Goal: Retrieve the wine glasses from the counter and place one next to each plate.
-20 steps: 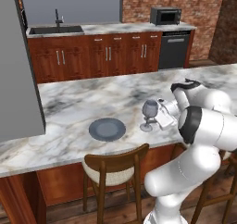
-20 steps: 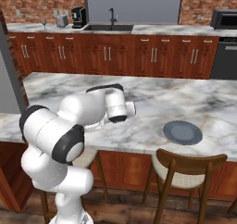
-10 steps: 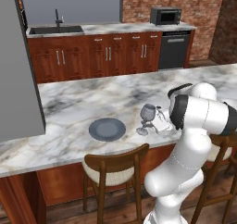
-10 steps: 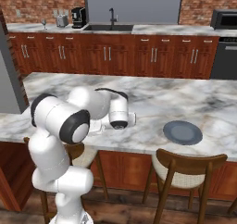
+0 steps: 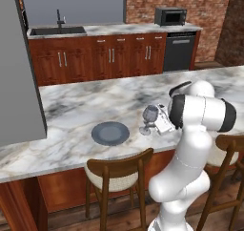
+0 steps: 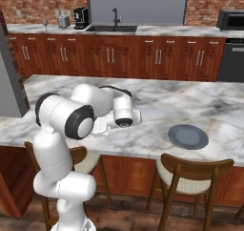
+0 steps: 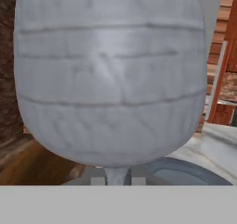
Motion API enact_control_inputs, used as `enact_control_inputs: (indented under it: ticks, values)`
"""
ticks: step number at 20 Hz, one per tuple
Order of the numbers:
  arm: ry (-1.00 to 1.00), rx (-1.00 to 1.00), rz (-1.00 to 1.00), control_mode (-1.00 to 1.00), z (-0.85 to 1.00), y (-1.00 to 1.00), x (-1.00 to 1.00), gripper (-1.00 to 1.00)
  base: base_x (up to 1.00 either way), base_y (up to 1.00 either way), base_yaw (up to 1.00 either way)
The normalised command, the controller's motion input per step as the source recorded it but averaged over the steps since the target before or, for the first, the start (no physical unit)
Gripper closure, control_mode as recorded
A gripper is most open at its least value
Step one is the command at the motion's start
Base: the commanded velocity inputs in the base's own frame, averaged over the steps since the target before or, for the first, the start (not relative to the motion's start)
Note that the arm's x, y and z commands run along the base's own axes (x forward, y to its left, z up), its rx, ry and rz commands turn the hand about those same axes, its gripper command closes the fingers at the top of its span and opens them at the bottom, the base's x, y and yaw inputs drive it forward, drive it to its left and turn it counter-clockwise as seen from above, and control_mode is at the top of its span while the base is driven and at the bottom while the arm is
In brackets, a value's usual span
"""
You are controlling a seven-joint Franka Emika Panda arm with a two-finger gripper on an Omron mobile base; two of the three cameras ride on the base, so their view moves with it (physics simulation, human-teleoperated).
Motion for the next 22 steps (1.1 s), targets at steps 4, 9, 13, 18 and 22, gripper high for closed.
enact_control_inputs:
  ticks: [4,9,13,18,22]
  values:
    - [0.01,0.0,0.0,-1.0,-0.06,0.0,0.6,1.0,0.0,0.0,0.0]
    - [0.01,0.0,0.0,-1.0,-0.12,0.0,0.53,1.0,0.0,0.0,0.0]
    - [0.0,0.0,0.0,-1.0,-0.23,0.0,0.29,1.0,0.0,0.0,0.0]
    - [0.0,0.0,0.0,-1.0,-0.27,0.0,0.03,1.0,0.0,0.0,0.0]
    - [0.0,0.0,0.0,-1.0,-0.24,0.04,0.01,1.0,0.0,0.0,0.0]
